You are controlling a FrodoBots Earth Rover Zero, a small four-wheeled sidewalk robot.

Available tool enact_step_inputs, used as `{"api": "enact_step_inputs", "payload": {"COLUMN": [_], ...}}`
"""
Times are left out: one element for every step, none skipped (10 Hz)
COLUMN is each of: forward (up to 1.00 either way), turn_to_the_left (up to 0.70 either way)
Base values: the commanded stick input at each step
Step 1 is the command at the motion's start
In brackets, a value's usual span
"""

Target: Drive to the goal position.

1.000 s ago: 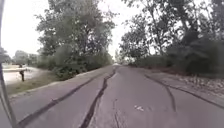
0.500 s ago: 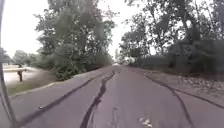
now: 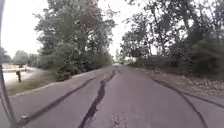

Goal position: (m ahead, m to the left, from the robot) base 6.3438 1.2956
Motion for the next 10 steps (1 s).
{"api": "enact_step_inputs", "payload": {"forward": [0.7,0.7,0.7,0.7,0.7,0.7,0.7,0.7,0.7,0.7], "turn_to_the_left": [0.0,0.0,0.0,0.0,0.0,0.0,0.0,0.0,0.0,0.0]}}
